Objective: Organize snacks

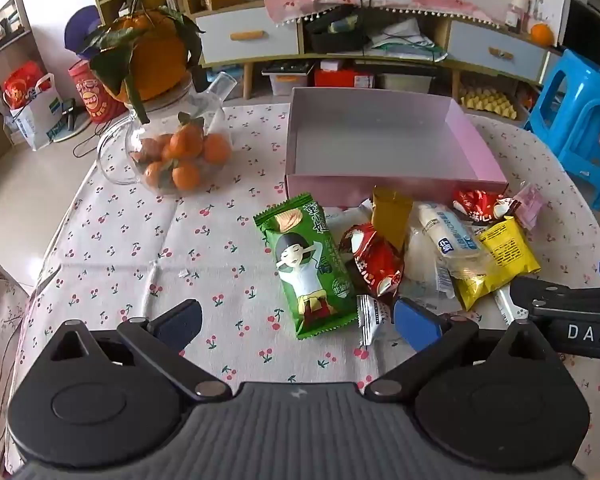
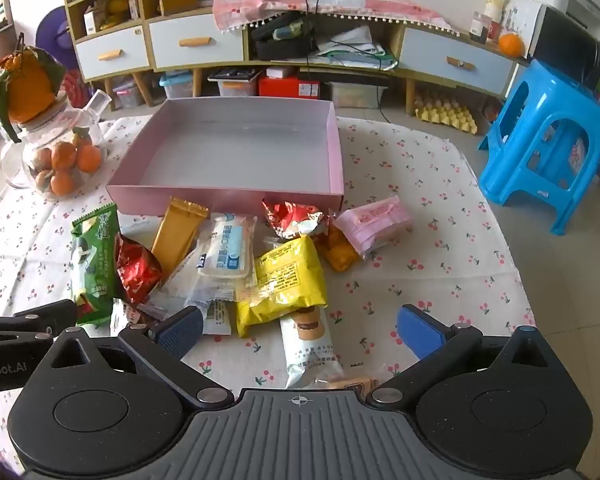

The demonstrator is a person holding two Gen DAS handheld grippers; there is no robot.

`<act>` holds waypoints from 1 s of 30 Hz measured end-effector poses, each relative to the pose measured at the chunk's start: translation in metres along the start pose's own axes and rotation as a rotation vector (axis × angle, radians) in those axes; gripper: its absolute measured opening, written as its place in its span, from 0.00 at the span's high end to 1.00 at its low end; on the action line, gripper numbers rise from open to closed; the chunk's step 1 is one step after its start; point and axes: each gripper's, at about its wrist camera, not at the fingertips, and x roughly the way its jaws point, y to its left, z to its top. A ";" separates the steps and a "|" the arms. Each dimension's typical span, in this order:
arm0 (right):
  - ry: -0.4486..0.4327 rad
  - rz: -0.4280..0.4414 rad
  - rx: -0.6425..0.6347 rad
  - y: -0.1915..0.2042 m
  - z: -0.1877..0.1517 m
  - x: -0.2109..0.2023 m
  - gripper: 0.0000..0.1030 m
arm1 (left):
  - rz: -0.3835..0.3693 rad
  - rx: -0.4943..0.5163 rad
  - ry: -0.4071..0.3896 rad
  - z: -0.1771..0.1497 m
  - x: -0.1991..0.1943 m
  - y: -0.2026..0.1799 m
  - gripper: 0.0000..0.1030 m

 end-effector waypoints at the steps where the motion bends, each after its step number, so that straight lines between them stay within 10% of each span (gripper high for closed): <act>1: -0.002 0.002 0.001 0.000 0.000 0.000 0.00 | -0.001 0.000 -0.004 0.000 0.000 0.000 0.00; 30: -0.008 0.004 0.004 0.004 0.001 -0.001 0.00 | 0.010 0.003 -0.031 -0.001 -0.003 0.003 0.00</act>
